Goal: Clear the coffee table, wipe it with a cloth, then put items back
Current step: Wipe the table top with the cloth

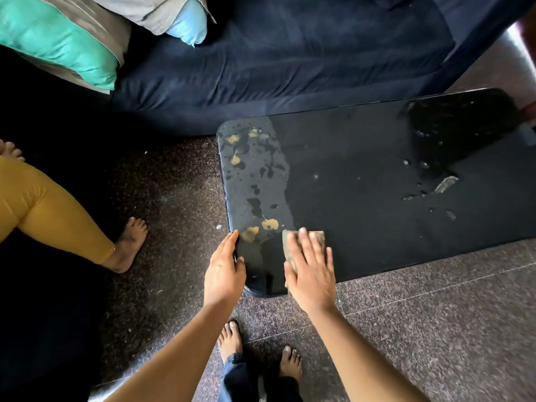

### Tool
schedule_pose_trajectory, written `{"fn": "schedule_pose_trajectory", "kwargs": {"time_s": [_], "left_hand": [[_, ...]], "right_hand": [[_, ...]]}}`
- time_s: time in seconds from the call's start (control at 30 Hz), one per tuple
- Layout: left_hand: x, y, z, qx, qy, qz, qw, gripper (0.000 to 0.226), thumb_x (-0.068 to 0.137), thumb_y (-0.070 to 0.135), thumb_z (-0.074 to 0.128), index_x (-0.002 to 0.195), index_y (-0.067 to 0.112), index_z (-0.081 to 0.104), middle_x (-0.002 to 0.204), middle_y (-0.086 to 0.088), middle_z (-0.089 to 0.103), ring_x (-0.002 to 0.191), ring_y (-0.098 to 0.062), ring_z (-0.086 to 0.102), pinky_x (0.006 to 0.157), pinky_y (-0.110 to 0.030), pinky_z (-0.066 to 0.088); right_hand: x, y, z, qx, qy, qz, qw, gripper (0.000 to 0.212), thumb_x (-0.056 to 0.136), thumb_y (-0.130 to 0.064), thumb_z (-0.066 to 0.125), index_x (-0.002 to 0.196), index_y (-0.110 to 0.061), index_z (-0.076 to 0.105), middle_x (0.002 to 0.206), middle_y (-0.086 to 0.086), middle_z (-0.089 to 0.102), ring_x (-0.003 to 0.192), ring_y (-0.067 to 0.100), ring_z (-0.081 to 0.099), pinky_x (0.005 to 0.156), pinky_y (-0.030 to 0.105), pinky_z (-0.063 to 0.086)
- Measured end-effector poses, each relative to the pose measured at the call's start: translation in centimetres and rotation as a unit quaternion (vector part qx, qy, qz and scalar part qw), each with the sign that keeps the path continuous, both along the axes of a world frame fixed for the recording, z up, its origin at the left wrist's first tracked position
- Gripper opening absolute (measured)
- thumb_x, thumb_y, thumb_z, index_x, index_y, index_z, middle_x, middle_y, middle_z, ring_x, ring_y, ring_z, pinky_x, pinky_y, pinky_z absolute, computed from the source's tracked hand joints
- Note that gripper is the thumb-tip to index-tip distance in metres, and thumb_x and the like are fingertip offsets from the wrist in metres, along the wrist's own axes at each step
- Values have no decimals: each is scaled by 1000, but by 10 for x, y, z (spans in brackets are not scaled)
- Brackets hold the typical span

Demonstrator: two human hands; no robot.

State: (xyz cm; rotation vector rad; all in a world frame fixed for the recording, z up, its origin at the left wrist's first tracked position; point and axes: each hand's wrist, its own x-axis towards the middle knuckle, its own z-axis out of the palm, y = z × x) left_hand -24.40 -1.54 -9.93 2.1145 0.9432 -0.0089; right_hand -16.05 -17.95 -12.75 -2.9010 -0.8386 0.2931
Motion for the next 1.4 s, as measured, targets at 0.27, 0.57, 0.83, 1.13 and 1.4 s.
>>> {"fn": "schedule_pose_trajectory", "kwargs": {"time_s": [0.27, 0.57, 0.83, 1.13, 1.4], "left_hand": [[1, 17, -7, -12, -35, -9, 999, 63, 87, 3, 49, 146, 22, 36, 141, -1, 49, 126, -20, 49, 104, -39, 42], [9, 31, 3, -124, -33, 114, 985, 55, 91, 1, 40, 137, 30, 48, 117, 10, 67, 103, -12, 64, 96, -45, 47], [10, 34, 0, -191, -58, 166, 966, 51, 92, 3, 37, 129, 34, 53, 110, 10, 69, 99, -7, 66, 91, -45, 52], [11, 33, 5, -173, -48, 148, 973, 47, 90, 12, 40, 125, 40, 54, 105, 13, 71, 93, -2, 67, 92, -41, 51], [21, 34, 9, -189, -40, 187, 963, 43, 88, 24, 37, 119, 51, 51, 105, 14, 68, 89, -12, 69, 89, -47, 52]], "right_hand": [[-27, 40, 1, 28, -2, 130, 991, 65, 86, -42, 38, 148, -28, 27, 156, 1, 26, 143, 21, 25, 112, 51, 29], [-49, 67, 0, 31, 24, -67, 997, 66, 88, -41, 32, 151, -28, 16, 157, 1, 20, 146, 21, 15, 115, 50, 21], [-48, 53, -3, 36, -3, 100, 994, 60, 88, -40, 40, 146, -31, 28, 155, -2, 28, 143, 17, 25, 113, 51, 25], [-36, 82, -1, 35, 12, -28, 999, 64, 89, -39, 30, 151, -27, 18, 158, 0, 18, 146, 18, 14, 114, 50, 23], [-6, 84, -1, 35, 16, 65, 997, 64, 91, -34, 42, 150, -35, 15, 158, -8, 17, 146, 15, 13, 116, 51, 15]]}}
